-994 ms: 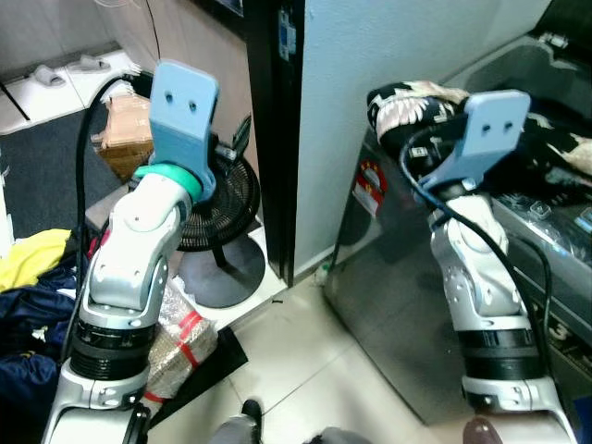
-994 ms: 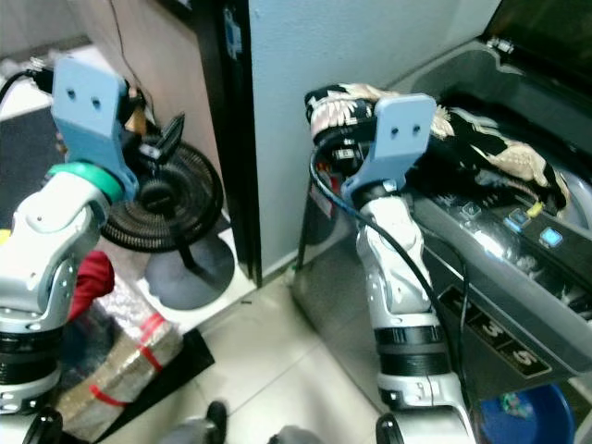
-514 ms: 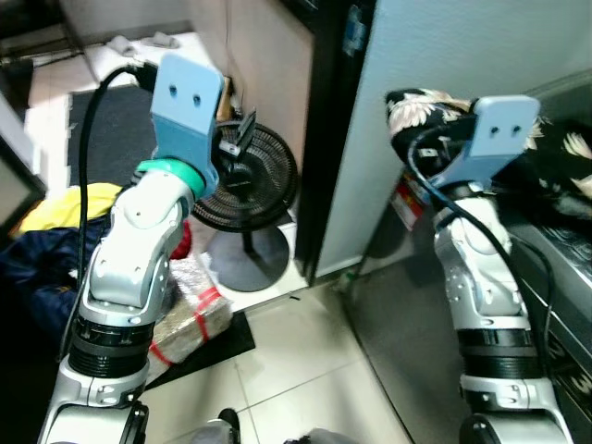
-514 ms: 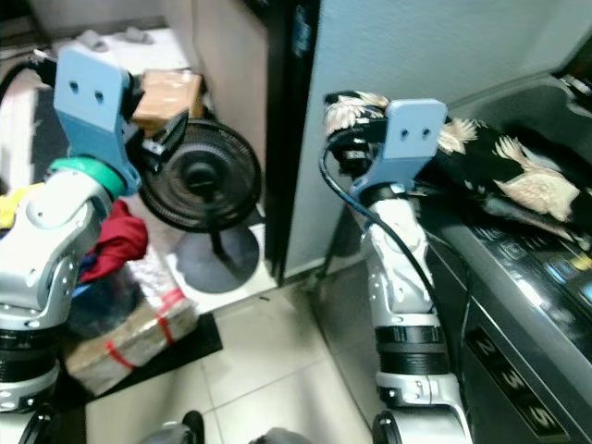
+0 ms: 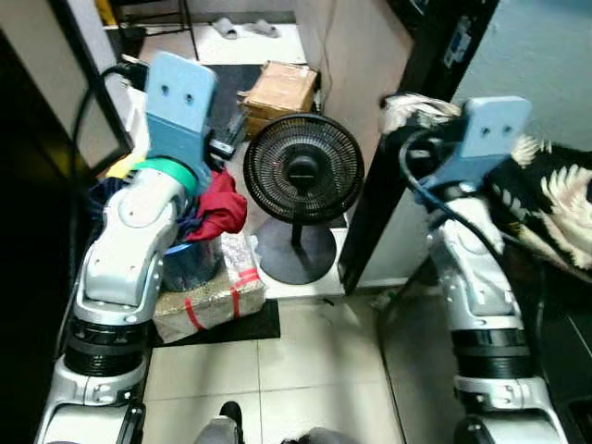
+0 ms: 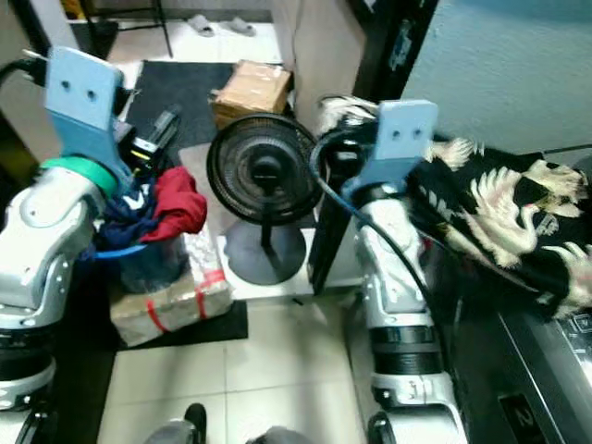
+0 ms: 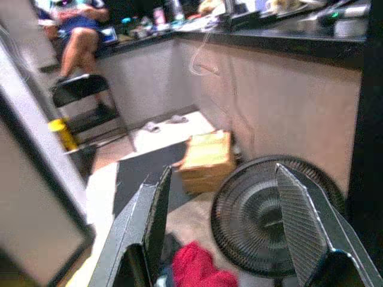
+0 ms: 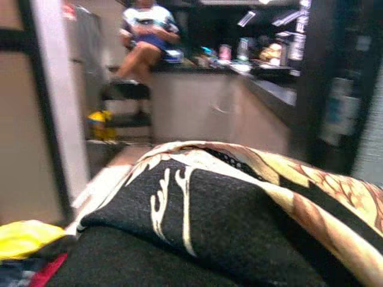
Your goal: Clothes washing
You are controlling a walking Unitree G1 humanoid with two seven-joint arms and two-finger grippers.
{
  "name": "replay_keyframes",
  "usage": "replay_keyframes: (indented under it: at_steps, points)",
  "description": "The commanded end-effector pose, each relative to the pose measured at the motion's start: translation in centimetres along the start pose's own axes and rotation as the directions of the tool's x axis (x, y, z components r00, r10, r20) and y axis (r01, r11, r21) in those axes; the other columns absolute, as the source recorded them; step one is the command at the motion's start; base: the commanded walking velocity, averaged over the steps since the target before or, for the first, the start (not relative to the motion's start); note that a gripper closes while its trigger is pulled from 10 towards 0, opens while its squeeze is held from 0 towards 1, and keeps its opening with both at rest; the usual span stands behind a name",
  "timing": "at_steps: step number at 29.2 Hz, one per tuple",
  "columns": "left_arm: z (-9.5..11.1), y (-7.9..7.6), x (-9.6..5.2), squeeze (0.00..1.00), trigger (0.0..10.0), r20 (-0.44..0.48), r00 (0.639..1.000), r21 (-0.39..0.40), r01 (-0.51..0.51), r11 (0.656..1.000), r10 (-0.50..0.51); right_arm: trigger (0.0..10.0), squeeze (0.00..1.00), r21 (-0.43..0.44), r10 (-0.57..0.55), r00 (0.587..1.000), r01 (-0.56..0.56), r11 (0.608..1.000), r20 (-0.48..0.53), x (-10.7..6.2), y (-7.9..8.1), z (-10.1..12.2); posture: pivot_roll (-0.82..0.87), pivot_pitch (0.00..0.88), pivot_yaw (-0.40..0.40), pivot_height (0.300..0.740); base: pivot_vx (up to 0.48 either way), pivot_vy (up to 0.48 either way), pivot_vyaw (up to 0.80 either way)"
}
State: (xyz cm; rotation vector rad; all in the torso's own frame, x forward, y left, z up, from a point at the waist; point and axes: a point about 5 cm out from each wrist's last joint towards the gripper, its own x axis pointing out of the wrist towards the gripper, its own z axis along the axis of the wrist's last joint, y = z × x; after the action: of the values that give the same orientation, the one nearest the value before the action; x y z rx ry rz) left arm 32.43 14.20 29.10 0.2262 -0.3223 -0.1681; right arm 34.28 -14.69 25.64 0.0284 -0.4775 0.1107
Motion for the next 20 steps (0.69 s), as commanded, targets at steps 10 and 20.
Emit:
replay_keyframes:
  at_steps: [10,20]
  points:
    - [-0.23,-0.34,-0.06,0.00,10.0,-0.013,1.000,0.003,0.005,1.000,-0.005,10.0,0.00,-0.001,-0.023,1.000,0.023,1.000,-0.006,-0.20,-0.53,-0.19,0.03,0.067,0.010,0.740,0.000,0.000,0.73]
    - [-0.26,-0.43,-0.04,0.00,10.0,-0.015,1.000,-0.001,0.004,1.000,-0.004,10.0,0.00,0.019,-0.022,1.000,0.022,1.000,-0.004,-0.13,-0.39,-0.15,0.03,0.069,0.010,0.740,0.000,0.000,0.19]
